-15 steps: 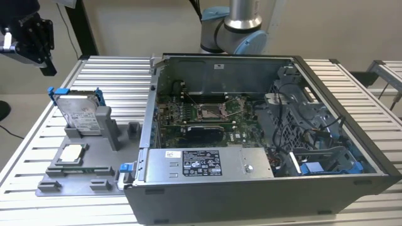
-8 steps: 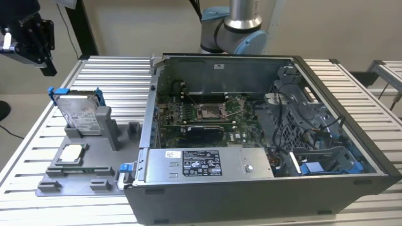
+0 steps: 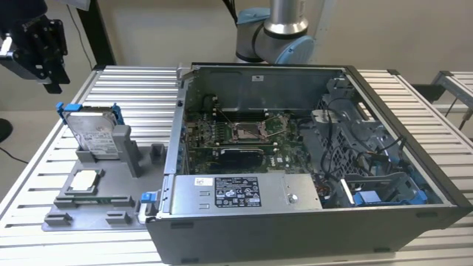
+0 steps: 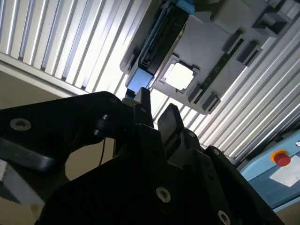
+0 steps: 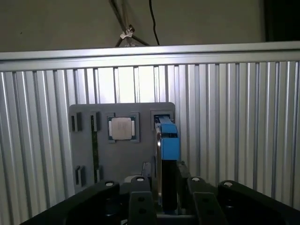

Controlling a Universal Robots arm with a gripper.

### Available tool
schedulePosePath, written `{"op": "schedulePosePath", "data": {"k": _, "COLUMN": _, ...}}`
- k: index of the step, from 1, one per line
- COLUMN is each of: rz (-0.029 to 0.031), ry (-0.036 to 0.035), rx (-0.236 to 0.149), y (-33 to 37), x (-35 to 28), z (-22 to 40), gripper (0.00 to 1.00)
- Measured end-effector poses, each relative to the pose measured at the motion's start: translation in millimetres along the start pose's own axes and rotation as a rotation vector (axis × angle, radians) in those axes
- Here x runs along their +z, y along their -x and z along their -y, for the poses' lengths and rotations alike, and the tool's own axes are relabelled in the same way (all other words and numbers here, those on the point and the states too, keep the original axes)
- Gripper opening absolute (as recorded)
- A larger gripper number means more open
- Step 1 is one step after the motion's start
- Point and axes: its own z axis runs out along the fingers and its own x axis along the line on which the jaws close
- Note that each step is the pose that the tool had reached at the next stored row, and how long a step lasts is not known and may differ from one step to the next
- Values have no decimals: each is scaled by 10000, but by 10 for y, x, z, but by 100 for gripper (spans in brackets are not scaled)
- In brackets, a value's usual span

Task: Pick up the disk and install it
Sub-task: 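Pick up the disk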

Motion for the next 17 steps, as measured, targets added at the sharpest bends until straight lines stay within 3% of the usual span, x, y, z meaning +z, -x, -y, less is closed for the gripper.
{"op": "schedulePosePath", "data": {"k": 17, "rz": 0, "ry": 1, "rx": 0, "y": 0, "x": 1, "z": 0, "gripper": 0}}
